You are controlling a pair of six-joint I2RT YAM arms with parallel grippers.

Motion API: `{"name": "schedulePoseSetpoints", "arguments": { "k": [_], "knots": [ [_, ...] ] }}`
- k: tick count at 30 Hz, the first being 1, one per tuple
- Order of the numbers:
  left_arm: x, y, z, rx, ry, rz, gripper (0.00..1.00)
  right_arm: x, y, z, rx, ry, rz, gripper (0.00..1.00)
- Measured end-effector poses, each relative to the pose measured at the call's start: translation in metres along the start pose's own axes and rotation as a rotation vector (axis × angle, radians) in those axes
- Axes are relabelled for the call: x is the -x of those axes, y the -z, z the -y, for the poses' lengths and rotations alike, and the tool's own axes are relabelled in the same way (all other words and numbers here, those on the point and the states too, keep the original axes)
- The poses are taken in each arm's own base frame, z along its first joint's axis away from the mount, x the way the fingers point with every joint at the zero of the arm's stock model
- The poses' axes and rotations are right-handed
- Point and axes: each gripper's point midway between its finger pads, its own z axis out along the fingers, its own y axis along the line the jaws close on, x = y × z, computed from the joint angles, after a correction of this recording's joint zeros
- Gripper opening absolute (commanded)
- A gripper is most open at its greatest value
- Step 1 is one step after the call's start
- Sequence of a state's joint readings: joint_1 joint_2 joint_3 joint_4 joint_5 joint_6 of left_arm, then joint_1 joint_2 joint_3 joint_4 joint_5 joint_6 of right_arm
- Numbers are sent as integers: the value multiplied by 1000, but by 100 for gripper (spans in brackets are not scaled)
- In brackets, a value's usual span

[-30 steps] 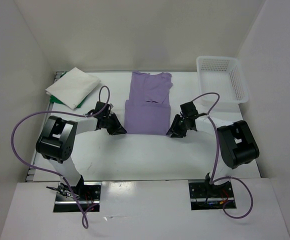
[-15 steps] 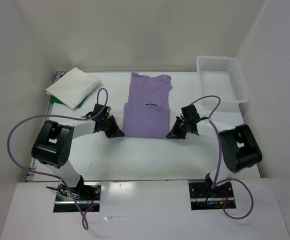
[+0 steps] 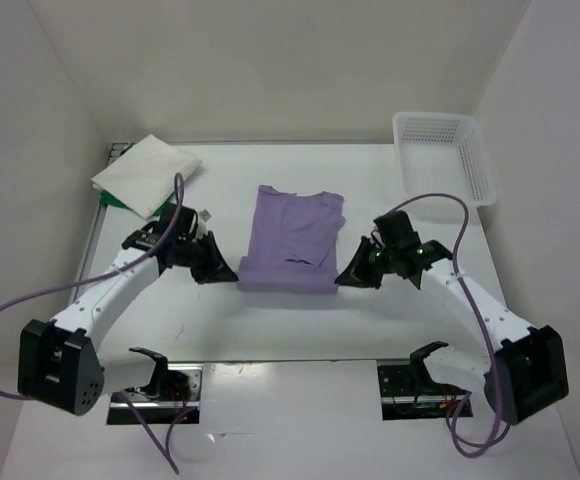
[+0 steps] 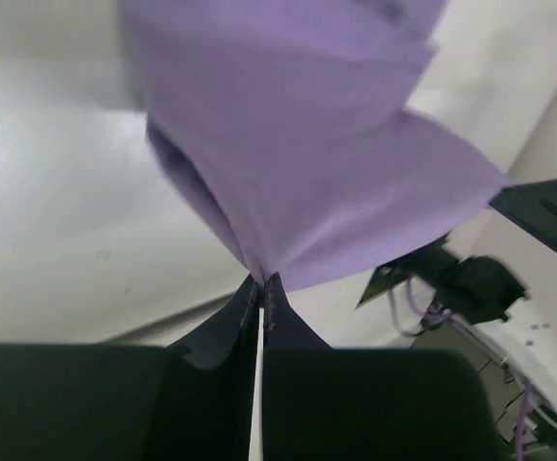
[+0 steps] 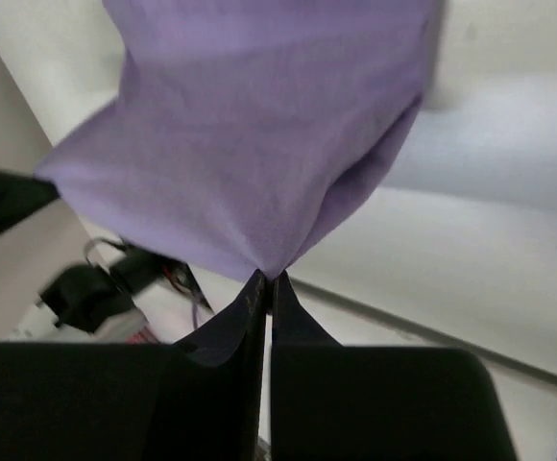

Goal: Fold and stack the t-shirts
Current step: Grab one side of the 2/3 rectangular tshirt with both arms, then fold the long partially folded tshirt into a neat square

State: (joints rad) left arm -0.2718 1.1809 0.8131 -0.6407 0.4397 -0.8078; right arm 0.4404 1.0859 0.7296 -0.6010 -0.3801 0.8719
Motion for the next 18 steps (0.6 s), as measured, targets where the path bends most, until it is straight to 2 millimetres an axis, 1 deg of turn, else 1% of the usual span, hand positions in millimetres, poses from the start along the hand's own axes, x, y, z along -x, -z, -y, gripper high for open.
{"name": "schedulePoseSetpoints", "arguments": {
  "k": [1,2,4,6,8,11,13,16,18],
  "knots": [
    [11,3,10,-12,-4,14,0,17,2,-1,-9,-13,21,0],
    [26,6,22,-29,-13,35,0,31,2,-3,-15,-19,39,0],
    [60,7,45,-60,-35,80,0,69,2,-11,-25,-17,83,0],
    [96,0,65,-89,-60,127,0,104,-3,-18,-27,3,119,0],
    [126,-11,79,-103,-74,160,0,139,-9,-23,-33,22,148,0],
    [167,-38,85,-81,-70,180,0,196,-28,-29,-42,51,186,0],
    [193,-61,85,-66,-69,190,0,228,-44,-27,-55,66,207,0],
    [225,-94,80,-38,-57,204,0,262,-63,-23,-71,74,223,0],
    [240,-111,77,-25,-44,209,0,280,-75,-20,-74,79,230,0]
  ]
}}
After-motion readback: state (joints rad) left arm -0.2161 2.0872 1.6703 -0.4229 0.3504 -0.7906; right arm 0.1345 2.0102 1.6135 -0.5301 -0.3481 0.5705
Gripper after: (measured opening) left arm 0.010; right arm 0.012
